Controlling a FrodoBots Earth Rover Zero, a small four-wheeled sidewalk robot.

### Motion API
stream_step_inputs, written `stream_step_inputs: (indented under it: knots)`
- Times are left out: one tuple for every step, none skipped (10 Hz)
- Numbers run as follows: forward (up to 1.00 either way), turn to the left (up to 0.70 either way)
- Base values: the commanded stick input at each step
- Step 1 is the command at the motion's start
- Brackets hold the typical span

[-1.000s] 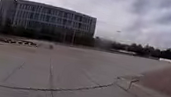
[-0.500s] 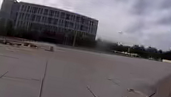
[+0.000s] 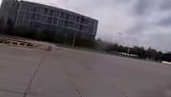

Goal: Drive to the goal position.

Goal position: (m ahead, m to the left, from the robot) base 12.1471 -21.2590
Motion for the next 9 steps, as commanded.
stream_step_inputs:
  knots:
    - [1.00,0.00]
    - [1.00,0.00]
    - [1.00,0.00]
    - [1.00,0.00]
    - [1.00,-0.13]
    - [1.00,-0.27]
    - [1.00,-0.27]
    - [1.00,-0.27]
    - [1.00,-0.27]
